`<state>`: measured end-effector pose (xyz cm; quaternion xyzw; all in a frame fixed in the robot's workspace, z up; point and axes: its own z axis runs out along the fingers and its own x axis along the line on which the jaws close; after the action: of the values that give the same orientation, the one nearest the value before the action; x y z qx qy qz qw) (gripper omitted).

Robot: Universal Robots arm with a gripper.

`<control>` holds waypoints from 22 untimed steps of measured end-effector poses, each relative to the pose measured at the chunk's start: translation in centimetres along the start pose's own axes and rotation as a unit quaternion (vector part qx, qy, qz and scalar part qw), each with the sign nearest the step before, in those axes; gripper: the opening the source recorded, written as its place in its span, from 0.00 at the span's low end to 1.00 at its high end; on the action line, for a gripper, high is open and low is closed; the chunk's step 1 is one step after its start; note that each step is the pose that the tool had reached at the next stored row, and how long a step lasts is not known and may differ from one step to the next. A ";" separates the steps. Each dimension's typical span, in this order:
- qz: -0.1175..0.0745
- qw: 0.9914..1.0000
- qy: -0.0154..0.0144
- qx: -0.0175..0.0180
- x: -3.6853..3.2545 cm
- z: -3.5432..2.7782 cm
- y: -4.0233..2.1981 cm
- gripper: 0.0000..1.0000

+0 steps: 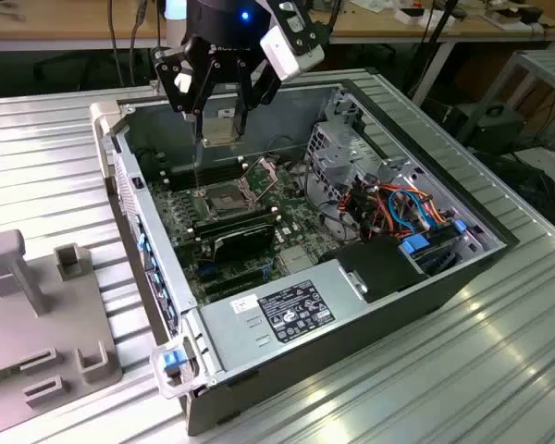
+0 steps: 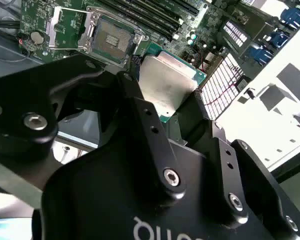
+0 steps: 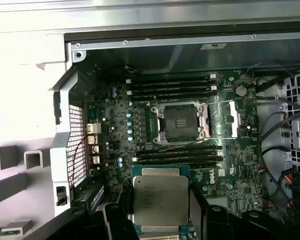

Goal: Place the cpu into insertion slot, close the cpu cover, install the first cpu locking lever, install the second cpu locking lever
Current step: 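Place the cpu into insertion slot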

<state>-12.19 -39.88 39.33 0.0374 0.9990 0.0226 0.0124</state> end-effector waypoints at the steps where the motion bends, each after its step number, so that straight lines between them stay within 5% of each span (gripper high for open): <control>1: 0.000 1.000 0.000 0.000 0.00 0.00 0.00 0.55; 14: 0.005 1.000 0.000 0.000 -0.09 0.03 0.28 0.55; 22: 0.051 0.999 -0.002 0.002 -0.59 0.24 0.53 0.55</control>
<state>-11.55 -39.39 39.12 0.0886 0.9958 0.0208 0.0136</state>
